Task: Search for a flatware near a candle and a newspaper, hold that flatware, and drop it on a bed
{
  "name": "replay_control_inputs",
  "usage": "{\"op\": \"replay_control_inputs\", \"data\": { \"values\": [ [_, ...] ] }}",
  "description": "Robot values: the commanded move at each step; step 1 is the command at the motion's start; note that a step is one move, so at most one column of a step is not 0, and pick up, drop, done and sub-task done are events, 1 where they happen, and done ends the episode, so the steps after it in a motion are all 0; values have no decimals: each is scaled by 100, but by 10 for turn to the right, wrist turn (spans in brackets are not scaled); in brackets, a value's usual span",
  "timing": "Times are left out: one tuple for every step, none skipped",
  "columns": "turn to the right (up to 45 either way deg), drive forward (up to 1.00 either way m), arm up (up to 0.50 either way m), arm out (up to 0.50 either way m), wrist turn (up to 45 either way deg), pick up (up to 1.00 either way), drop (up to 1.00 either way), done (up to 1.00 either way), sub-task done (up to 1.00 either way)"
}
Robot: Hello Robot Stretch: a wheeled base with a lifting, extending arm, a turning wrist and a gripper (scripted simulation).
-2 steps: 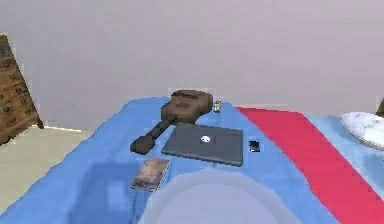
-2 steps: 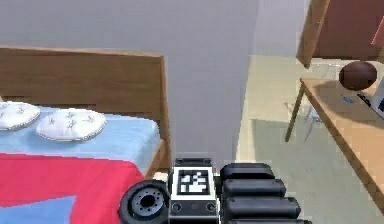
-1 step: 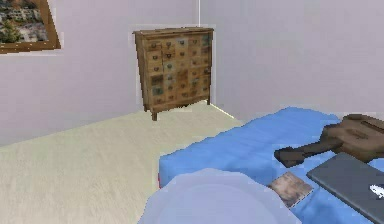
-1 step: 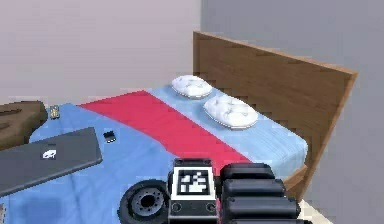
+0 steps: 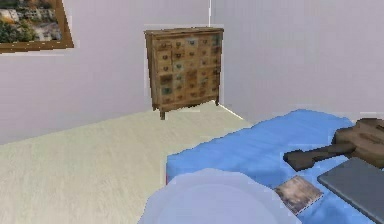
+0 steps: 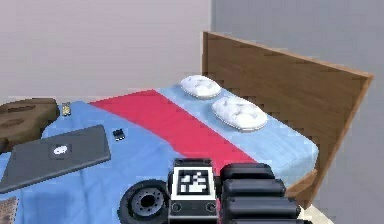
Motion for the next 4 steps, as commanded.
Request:
{"op": "replay_control_inputs", "data": {
  "values": [
    [0, 0, 0, 48, 0, 0, 0, 0, 0],
    [0, 0, 0, 0, 390, 0, 0, 0, 0],
    [0, 0, -20, 0, 0, 0, 0, 0, 0],
    [0, 0, -32, 0, 0, 0, 0, 0, 0]
  ]
}}
